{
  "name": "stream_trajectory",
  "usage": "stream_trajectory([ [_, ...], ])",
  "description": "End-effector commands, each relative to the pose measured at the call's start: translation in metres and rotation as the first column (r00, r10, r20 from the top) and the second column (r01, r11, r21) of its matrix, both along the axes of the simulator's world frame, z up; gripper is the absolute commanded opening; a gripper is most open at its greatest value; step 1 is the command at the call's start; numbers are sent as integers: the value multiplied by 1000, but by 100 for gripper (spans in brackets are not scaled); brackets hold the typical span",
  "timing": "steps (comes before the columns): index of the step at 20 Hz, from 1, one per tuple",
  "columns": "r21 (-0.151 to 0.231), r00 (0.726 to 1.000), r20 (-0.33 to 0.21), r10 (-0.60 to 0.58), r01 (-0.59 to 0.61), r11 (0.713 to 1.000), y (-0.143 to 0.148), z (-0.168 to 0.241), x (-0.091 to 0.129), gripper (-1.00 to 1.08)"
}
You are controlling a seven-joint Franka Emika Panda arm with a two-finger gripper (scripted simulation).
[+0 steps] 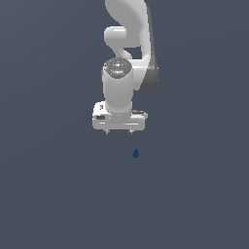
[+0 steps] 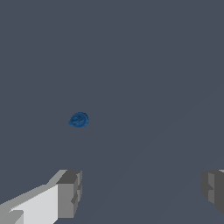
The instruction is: Pick up the object and move it to a goal position.
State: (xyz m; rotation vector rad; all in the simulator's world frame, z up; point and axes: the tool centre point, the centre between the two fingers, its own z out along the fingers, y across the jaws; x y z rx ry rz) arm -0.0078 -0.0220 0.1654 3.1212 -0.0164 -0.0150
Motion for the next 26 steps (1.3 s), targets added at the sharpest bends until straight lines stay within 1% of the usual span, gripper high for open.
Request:
stream_trajectory([
  [1,0,1000,0,0,0,1000,0,0,0,100],
  [4,-2,1000,-6,16,-16,1000,4,-2,-1,100],
  [8,-7,997,-27,69,-69,998,18,-7,-6,100],
  [11,-8,996,-32,81,-82,997,20,-8,-7,100],
  [19,-5,999,-25,40,-40,999,25,-14,-2,100],
  [26,1,998,-14,-55,55,999,40,-29,8,100],
])
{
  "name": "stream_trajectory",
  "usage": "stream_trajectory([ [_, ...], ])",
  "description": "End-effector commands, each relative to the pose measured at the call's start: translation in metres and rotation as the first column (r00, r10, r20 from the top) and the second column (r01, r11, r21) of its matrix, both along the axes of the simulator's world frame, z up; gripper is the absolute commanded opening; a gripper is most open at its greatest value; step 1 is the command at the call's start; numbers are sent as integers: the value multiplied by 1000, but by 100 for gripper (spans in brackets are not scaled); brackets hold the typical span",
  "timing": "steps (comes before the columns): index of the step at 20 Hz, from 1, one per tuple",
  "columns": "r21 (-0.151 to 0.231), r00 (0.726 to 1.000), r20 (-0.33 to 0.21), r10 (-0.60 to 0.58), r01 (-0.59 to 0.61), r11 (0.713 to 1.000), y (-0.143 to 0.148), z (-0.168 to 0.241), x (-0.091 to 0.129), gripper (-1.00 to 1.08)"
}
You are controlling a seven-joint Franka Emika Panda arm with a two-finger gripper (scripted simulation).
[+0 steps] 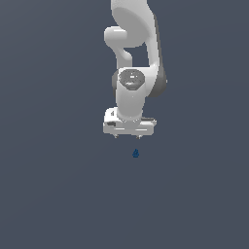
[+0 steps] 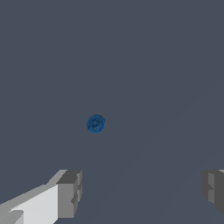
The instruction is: Pick up the object and move it to a goal position.
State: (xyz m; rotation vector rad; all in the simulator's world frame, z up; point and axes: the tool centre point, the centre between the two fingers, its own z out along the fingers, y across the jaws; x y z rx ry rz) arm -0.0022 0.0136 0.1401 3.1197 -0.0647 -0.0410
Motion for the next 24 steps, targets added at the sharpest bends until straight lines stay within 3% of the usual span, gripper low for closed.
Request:
stream_trajectory([
  [1,3,999,5,-42,42,999,7,-7,4,100],
  [13,17,971,24,-237,236,972,37,-41,22,100],
  [24,20,963,26,-270,269,963,43,-49,24,100],
])
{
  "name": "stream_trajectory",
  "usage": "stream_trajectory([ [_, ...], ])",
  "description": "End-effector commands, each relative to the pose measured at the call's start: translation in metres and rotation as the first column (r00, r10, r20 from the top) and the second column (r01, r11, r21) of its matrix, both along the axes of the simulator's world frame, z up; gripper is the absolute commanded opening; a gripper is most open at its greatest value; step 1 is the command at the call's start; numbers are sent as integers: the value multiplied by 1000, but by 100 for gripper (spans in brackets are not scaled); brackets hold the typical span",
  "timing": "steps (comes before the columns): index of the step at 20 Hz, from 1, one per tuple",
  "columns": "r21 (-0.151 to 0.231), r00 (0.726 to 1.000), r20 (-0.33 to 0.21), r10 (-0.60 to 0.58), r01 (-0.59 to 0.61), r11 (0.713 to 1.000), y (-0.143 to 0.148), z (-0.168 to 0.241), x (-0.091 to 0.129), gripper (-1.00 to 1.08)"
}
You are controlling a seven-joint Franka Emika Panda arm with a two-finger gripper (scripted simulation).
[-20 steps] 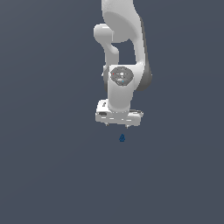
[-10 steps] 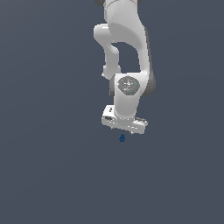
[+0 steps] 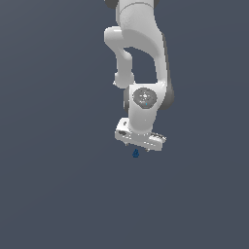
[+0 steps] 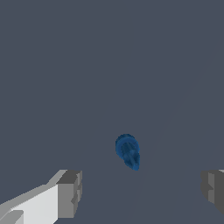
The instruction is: Pick up the object and move it to a goal position.
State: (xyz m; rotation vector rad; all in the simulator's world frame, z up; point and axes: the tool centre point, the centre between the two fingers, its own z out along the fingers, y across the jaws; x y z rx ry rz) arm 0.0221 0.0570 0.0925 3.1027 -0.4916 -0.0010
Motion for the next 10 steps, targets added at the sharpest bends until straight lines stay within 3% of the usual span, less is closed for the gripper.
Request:
stream_trajectory([
  [1,0,1000,0,0,0,1000,0,-3,0,100],
  [10,0,1000,0,-4,4,1000,0,-44,-1,100],
])
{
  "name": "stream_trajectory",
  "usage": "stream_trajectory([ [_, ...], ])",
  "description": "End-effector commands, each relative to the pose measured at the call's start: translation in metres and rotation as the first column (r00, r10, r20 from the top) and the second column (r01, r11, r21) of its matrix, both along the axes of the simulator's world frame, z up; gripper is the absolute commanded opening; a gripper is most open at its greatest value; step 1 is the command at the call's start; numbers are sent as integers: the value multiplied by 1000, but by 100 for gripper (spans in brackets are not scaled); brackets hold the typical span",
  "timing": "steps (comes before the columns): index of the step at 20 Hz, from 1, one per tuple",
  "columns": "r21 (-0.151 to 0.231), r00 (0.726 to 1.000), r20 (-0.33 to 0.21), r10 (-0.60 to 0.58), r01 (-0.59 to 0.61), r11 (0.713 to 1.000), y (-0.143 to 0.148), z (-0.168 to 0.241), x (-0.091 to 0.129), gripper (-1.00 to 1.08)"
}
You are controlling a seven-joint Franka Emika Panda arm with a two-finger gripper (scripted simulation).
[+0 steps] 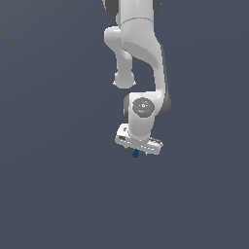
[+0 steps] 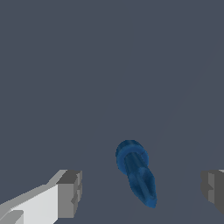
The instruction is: Pick up the object and move it to a goal position.
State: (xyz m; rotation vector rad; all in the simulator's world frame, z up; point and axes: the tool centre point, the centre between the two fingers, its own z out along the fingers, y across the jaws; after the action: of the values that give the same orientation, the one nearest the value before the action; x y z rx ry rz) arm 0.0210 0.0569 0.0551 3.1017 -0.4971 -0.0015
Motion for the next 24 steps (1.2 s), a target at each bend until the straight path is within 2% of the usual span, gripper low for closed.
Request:
stream_trajectory([
  [1,0,1000,1,-1,1,1000,0,-9,0,100],
  [5,0,1000,1,-1,1,1000,0,-13,1,100],
  [6,0,1000,1,-1,1,1000,0,-13,1,-100],
  [18,0,1000,1,-1,1,1000,0,-12,1,-100],
  [24,0,1000,1,-1,1,1000,-10,0,-4,-100],
])
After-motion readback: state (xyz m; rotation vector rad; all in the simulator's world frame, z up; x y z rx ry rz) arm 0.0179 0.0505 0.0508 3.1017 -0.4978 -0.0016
